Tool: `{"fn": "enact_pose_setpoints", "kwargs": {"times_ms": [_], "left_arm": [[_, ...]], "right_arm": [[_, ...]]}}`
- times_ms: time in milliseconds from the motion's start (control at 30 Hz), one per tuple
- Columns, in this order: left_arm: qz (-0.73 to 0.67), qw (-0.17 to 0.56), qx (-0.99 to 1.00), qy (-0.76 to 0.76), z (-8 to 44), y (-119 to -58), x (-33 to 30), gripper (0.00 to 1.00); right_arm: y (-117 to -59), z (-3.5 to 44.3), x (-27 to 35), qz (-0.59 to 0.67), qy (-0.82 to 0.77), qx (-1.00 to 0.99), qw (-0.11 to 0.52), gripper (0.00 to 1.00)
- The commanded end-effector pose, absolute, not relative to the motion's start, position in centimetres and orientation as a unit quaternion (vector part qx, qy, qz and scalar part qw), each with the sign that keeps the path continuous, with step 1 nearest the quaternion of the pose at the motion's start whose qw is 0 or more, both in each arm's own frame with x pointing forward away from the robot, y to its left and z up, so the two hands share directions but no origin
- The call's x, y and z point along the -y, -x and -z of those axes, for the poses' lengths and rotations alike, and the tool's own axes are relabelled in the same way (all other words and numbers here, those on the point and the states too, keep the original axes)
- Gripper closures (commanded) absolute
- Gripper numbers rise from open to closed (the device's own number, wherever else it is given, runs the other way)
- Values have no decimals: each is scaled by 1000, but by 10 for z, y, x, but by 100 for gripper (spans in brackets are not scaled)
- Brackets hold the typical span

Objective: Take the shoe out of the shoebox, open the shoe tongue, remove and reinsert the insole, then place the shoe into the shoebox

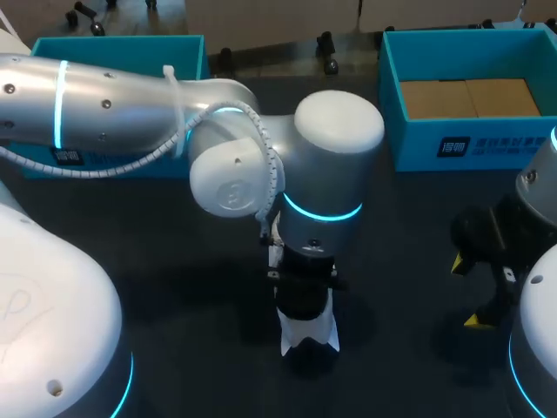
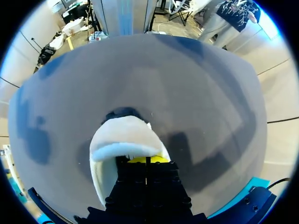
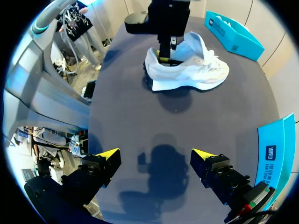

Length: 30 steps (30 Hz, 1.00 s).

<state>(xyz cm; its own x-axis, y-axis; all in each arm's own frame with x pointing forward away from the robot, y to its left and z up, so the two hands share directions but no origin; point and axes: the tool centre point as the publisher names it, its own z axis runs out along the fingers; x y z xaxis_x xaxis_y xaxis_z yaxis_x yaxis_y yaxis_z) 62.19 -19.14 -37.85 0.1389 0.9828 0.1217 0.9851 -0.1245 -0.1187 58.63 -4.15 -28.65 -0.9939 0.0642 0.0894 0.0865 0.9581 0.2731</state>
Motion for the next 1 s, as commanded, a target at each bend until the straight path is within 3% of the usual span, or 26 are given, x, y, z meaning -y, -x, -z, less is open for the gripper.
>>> {"fn": "enact_pose_setpoints", "kwargs": {"times_ms": [33,400,833,1000], "left_arm": [[18,93,660,745,406,-622,204,100],[-10,50,694,718,425,-632,203,100],[-33,48,681,730,373,-630,204,100],[-39,58,686,725,377,-619,215,100]], "right_arm": [[-585,287,42,139,38,989,38,0],[-585,287,42,139,38,989,38,0],[-585,287,42,139,38,989,38,0],[-585,287,42,139,38,989,38,0]]}}
